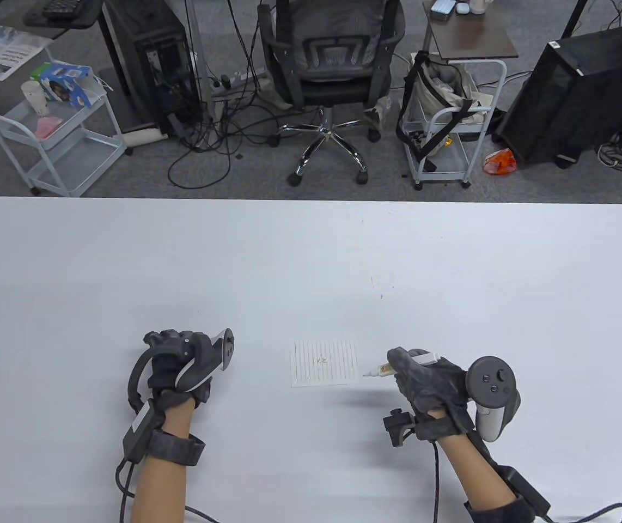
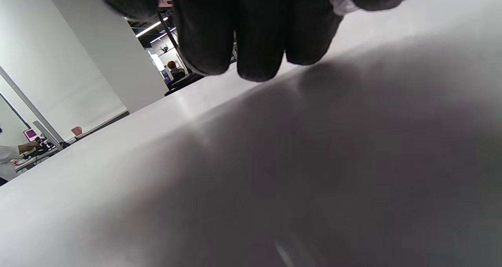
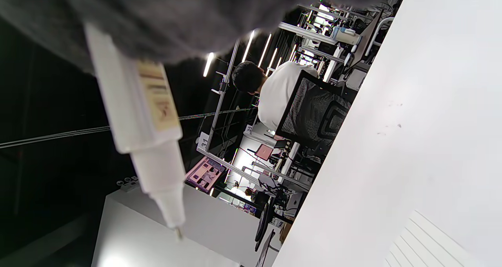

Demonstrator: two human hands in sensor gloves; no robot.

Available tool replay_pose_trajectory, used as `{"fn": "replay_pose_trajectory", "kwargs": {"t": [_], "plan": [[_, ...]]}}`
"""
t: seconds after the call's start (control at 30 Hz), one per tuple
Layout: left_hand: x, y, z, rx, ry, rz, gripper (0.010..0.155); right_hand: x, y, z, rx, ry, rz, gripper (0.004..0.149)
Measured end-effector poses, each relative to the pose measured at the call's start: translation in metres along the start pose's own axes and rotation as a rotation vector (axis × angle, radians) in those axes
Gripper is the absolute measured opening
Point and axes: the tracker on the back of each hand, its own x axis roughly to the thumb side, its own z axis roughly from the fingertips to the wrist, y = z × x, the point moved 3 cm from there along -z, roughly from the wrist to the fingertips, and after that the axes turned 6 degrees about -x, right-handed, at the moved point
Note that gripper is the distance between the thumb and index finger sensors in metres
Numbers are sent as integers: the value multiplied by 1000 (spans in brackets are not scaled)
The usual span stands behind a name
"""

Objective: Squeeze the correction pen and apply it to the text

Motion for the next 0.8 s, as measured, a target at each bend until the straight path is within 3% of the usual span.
{"fn": "replay_pose_trajectory", "kwargs": {"t": [0.43, 0.63, 0.8], "plan": [[-1, -14, -1, -99, -10, -44, 65, 1, -2, 1, -4, -9, 4, 39], [-15, -13, 2, -88, 9, 56, 73, 2, -6, 0, -16, -10, -6, 39], [-29, 9, 15, 0, -22, 274, 76, 1, -7, 0, -22, -1, -7, 39]]}}
